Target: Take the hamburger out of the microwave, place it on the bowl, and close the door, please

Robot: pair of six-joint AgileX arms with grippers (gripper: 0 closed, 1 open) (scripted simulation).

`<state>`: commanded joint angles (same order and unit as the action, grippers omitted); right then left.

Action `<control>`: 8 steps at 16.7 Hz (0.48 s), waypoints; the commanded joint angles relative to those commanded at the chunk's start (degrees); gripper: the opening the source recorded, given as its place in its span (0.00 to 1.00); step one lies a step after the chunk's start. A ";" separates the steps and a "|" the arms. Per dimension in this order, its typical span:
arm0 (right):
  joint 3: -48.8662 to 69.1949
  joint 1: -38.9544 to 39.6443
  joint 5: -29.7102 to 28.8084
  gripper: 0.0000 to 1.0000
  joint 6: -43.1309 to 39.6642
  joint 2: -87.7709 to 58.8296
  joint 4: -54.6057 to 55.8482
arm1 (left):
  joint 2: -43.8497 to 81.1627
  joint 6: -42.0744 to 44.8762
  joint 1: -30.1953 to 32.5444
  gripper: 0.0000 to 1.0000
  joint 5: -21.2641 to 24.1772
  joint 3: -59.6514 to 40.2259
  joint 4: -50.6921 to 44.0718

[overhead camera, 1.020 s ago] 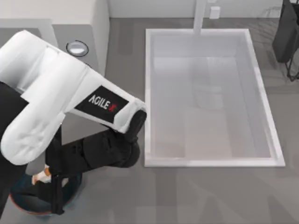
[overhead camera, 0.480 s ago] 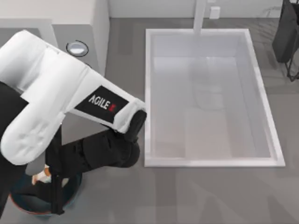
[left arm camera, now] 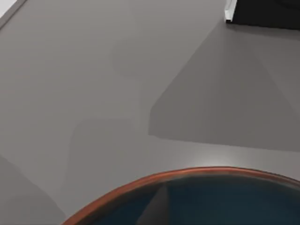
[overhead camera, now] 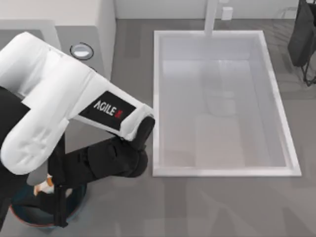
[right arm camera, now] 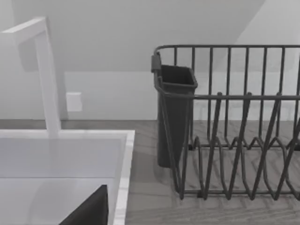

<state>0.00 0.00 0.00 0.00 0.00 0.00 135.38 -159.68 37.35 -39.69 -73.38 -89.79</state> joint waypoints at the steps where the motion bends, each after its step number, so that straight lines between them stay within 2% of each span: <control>1: 0.00 0.00 0.00 1.00 0.00 0.00 0.00 | 0.00 0.00 0.00 1.00 0.00 0.00 0.00; 4: 0.00 0.00 0.00 1.00 0.00 0.00 0.00 | -2.67 -3.29 0.73 1.00 -1.63 -0.30 -1.11; 8: 0.00 0.00 0.00 1.00 0.00 0.00 0.00 | -7.73 2.46 -0.77 1.00 -0.41 1.30 2.25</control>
<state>0.00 0.00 0.00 0.00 0.00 0.00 127.64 -157.23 36.58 -40.10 -72.08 -87.54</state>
